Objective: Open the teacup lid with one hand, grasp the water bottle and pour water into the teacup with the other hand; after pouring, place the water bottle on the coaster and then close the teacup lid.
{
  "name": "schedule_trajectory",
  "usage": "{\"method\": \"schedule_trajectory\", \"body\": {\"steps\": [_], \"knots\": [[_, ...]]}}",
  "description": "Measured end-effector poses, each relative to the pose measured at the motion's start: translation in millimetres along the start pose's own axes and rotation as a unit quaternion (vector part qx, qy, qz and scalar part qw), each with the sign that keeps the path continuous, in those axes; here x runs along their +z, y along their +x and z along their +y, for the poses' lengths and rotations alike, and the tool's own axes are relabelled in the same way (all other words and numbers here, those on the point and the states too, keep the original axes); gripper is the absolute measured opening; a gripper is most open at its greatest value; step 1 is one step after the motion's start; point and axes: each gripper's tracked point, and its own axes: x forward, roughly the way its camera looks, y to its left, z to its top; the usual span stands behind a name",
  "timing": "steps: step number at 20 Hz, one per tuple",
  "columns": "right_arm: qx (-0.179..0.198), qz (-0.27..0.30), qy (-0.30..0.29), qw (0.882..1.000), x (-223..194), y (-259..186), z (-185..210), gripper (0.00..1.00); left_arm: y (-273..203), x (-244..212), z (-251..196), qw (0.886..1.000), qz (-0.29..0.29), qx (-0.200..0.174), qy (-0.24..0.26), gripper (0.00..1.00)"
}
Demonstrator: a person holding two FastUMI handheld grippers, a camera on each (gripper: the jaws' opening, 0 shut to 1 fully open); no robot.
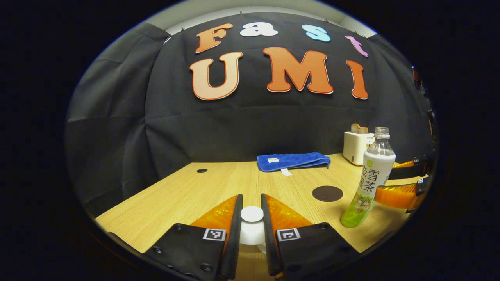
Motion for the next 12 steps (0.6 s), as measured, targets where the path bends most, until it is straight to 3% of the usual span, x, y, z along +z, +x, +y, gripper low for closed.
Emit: {"method": "schedule_trajectory", "body": {"steps": [3, 7, 11, 12], "knots": [[-0.003, 0.014, -0.004, 1.000, -7.6, 9.6, 8.0, 0.98, -3.3, -4.2, 19.3, 1.000, 0.002, 0.015, 0.003, 0.33], [-0.013, 0.036, -0.008, 0.999, -16.8, 20.4, 14.9, 0.90, -8.6, -12.2, 38.8, 1.000, 0.007, 0.026, 0.004, 0.34], [-0.016, 0.043, -0.014, 0.999, -14.2, 23.4, 18.2, 0.74, -10.7, -18.1, 55.8, 0.999, 0.006, 0.036, 0.003, 0.31], [-0.012, 0.043, -0.021, 0.999, -13.8, 25.3, 20.9, 0.64, -11.1, -19.5, 60.6, 0.999, 0.007, 0.038, 0.001, 0.34]]}}
